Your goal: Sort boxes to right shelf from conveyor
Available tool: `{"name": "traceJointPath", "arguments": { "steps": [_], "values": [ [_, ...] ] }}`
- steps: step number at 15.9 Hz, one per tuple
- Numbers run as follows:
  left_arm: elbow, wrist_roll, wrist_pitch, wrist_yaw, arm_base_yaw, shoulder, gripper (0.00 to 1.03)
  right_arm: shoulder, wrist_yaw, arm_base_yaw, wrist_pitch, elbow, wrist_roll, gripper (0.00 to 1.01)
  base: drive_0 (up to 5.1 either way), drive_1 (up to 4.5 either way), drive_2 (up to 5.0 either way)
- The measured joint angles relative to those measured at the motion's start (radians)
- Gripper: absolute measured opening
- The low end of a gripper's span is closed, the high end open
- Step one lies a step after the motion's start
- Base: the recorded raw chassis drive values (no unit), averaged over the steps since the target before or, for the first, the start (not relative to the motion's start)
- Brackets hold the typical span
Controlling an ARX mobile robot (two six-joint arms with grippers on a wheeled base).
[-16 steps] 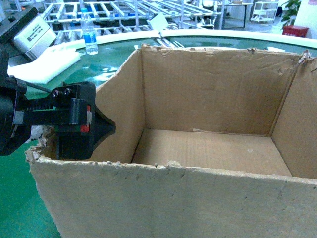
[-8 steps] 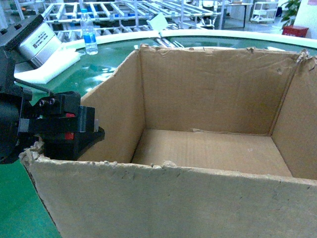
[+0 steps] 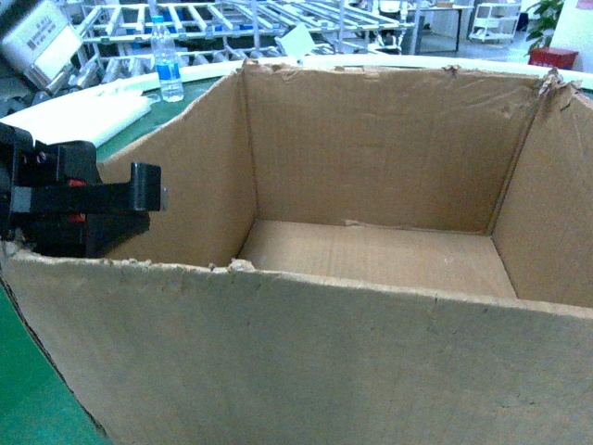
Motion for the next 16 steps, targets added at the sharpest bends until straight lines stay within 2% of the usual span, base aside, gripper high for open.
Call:
{"name": "traceJointPath", "arguments": {
  "steps": [4, 7, 10, 16],
  "values": [
    [0.098, 0.031, -0.041, -0.066, -0.029, -0.082, 0.04, -0.065, -0.004, -0.045, -0.016, 0.084, -0.002, 0.02, 0.0, 0.00, 0.0],
    [0.166, 0.045, -0.066, -0.093, -0.043, -0.150, 0.04, -0.140, -0.034, -0.067, -0.030, 0.151, -0.008, 0.02, 0.0, 0.00, 0.0],
    [0.170, 0.061, -0.023, -0.132, -0.057, -0.158, 0.04, -0.153, -0.015, -0.077, 0.041, 0.157, -0.038, 0.02, 0.0, 0.00, 0.0],
    [0.170, 0.072, -0.024, -0.137, -0.057, -0.156, 0.04, -0.142, -0.008, -0.077, 0.051, 0.154, -0.053, 0.02, 0.0, 0.00, 0.0]
  ]
}}
